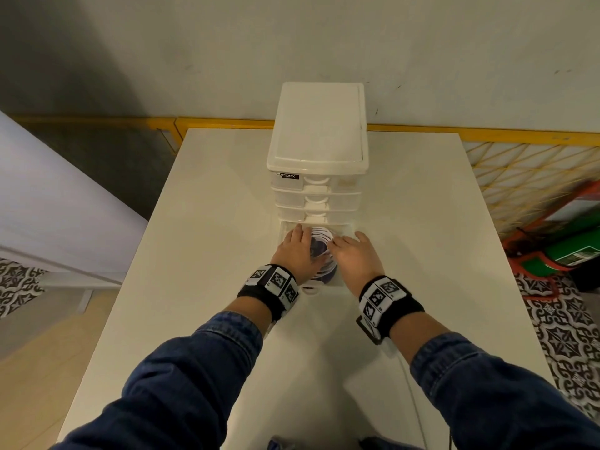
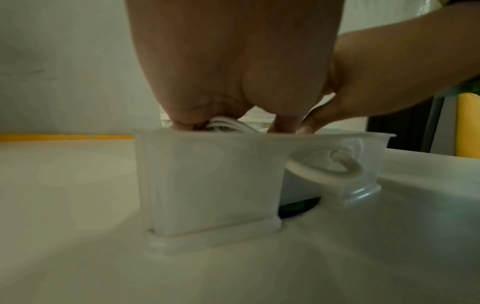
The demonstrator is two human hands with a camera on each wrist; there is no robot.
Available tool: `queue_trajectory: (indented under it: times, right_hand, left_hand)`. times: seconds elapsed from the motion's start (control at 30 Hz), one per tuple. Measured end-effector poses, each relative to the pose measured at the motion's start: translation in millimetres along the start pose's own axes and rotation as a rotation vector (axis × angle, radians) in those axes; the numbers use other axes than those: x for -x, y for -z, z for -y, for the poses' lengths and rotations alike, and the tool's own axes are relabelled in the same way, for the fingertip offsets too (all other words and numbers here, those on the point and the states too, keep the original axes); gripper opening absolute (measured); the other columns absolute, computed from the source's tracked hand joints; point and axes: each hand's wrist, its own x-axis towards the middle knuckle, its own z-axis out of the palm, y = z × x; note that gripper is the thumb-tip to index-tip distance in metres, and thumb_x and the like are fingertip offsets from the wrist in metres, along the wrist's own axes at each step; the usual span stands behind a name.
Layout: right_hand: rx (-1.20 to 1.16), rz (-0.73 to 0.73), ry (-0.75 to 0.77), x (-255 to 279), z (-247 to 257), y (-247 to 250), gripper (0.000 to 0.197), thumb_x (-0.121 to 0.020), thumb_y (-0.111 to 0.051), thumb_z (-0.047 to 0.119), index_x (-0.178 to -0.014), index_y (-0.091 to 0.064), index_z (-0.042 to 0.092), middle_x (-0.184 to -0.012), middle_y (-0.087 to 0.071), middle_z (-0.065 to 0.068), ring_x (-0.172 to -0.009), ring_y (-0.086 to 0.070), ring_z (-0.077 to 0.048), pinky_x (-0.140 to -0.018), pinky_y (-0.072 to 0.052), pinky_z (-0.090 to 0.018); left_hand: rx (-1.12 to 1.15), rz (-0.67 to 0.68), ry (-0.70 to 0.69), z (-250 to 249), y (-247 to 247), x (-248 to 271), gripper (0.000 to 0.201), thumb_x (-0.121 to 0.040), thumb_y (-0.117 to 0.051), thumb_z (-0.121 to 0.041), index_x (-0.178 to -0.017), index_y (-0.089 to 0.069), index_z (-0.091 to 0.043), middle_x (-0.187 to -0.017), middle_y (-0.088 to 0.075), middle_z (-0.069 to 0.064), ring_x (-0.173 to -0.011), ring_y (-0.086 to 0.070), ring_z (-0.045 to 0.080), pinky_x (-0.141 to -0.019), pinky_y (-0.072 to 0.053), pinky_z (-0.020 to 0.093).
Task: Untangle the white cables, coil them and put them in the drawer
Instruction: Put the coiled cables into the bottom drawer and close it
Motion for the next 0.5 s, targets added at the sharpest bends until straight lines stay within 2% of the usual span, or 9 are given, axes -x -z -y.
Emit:
queue_trajectory:
  times: [0.07,0.13,0.2,0.27,0.33,0.4,0.5]
  right_hand:
    - [0.105,0.041,0.052,6.2,1.5,-11.2,0.058,-0.096,-0.036,0.022,-0.147,-0.013,0.006,-0.157,-0.010,-0.010,-0.146,-0.006,-0.022,-0.117,0.000,-0.045]
    - [0.095,0.060,0.058,12.1,1.0,-21.5,0.060,-0.097,-0.026,0.023,-0.148,0.001,0.005,-0.158,0.007,-0.010,-0.145,0.009,-0.022,-0.116,0.007,-0.048]
    - [0.044,0.039,0.089,16.7,-0.7,-29.3,0.062,-0.095,-0.012,0.035,-0.148,0.003,0.007,-0.158,0.007,-0.010,-0.145,0.009,-0.022,-0.114,0.009,-0.049]
    - [-0.002,-0.015,0.105,16.7,-3.1,-33.0,0.074,-0.089,0.004,0.053,-0.149,0.002,0.011,-0.158,0.001,-0.007,-0.146,0.004,-0.020,-0.114,0.008,-0.048]
    - [-0.026,0.001,0.101,14.8,-4.9,-33.0,0.086,-0.083,0.003,0.067,-0.148,0.004,0.012,-0.158,0.001,-0.004,-0.146,0.003,-0.017,-0.114,0.007,-0.049]
    - [-0.008,0.038,0.103,14.1,-4.8,-32.3,0.100,-0.076,-0.007,0.078,-0.148,0.007,0.010,-0.158,0.007,-0.004,-0.146,0.007,-0.016,-0.116,0.007,-0.051]
    - [0.045,0.099,0.110,13.3,-5.7,-30.8,0.118,-0.064,-0.018,0.089,-0.147,0.011,0.009,-0.156,0.015,-0.004,-0.145,0.013,-0.018,-0.115,0.008,-0.055]
  left_hand:
    - [0.037,0.002,0.017,-0.3,-1.2,-0.4,0.084,-0.091,-0.049,-0.052,-0.150,-0.015,-0.002,-0.157,-0.013,0.019,-0.146,-0.011,0.029,-0.118,-0.013,0.037]
    - [0.095,0.009,0.033,1.0,1.4,-1.0,0.084,-0.089,-0.056,-0.049,-0.149,-0.019,-0.003,-0.156,-0.015,0.019,-0.145,-0.013,0.031,-0.118,-0.015,0.039]
    - [0.149,0.007,0.028,4.7,6.3,-3.6,0.077,-0.088,-0.060,-0.042,-0.146,-0.027,-0.005,-0.150,-0.026,0.019,-0.140,-0.024,0.033,-0.115,-0.021,0.040]
    - [0.183,0.033,0.012,8.2,13.3,-6.7,0.066,-0.088,-0.060,-0.035,-0.142,-0.035,-0.005,-0.143,-0.035,0.018,-0.133,-0.035,0.033,-0.112,-0.027,0.040]
    - [0.181,0.080,-0.006,10.8,19.6,-7.6,0.058,-0.089,-0.058,-0.028,-0.140,-0.040,-0.007,-0.139,-0.041,0.016,-0.130,-0.040,0.032,-0.110,-0.032,0.040]
    - [0.175,0.072,-0.015,11.8,26.7,-5.3,0.049,-0.092,-0.056,-0.025,-0.136,-0.045,-0.007,-0.136,-0.047,0.014,-0.128,-0.043,0.031,-0.108,-0.033,0.036]
    - [0.236,-0.069,0.046,12.8,48.5,-1.0,0.037,-0.095,-0.051,-0.019,-0.128,-0.055,-0.002,-0.132,-0.056,0.016,-0.122,-0.051,0.031,-0.101,-0.036,0.030]
